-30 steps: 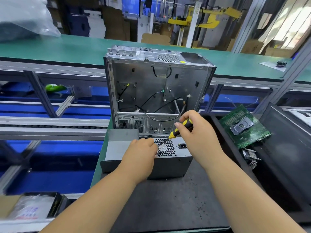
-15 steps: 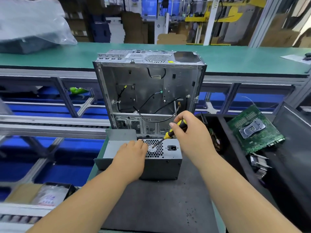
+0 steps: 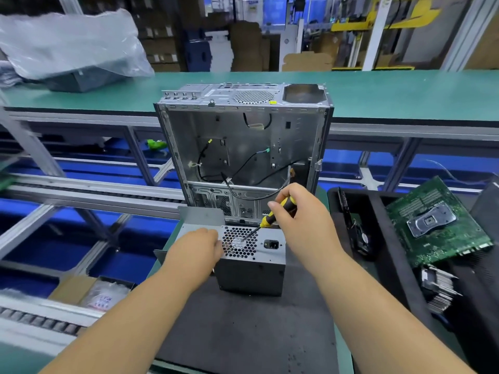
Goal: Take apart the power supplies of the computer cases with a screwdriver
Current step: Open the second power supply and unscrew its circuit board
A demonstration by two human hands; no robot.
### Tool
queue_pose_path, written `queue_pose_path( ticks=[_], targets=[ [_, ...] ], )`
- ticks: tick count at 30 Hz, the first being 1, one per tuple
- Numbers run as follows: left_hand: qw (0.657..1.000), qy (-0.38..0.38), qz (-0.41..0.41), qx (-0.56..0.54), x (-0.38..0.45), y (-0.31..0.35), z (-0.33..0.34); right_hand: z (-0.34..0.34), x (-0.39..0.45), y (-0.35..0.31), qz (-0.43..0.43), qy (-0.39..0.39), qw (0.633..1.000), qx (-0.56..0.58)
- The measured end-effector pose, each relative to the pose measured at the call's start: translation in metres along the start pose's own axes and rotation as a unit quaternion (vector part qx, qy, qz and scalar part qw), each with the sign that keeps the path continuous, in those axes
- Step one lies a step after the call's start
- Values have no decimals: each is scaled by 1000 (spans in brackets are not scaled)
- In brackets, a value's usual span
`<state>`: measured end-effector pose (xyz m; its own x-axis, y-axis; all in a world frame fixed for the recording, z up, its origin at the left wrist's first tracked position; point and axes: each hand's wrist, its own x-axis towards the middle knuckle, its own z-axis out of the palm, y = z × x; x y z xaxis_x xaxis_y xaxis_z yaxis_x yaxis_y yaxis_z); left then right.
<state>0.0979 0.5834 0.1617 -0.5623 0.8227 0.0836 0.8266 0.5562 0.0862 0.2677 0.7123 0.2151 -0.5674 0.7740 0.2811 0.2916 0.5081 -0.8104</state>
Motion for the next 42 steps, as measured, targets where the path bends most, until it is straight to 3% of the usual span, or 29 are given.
queue_pose_path(
  ticks=[4,8,10,15,19,25,28,33,42],
  targets=[
    [961,56,-74,-260,-1,4,-6,-6,2,15,18,56,996,70],
    [918,46,-69,-388,-3,39,1,-21,-2,48,160,87,967,177],
    [918,29,-23,-394,-2,65,4,-35,-4,65,207,95,946,231],
    [920,-31,135,-367,-9,149,21,-85,-15,104,233,149,933,230],
    [924,-79,128,-350,-17,206,51,-119,-34,132,246,188,921,236],
    [878,-133,98,-450,-13,268,74,-160,-58,161,266,210,915,217],
    [888,-150,99,-424,-16,285,82,-171,-66,169,272,213,915,208],
    [900,-121,97,-408,-14,278,75,-180,-68,173,273,208,916,210],
    [916,10,70,-396,5,212,26,-151,-40,144,217,154,936,232]
  ],
)
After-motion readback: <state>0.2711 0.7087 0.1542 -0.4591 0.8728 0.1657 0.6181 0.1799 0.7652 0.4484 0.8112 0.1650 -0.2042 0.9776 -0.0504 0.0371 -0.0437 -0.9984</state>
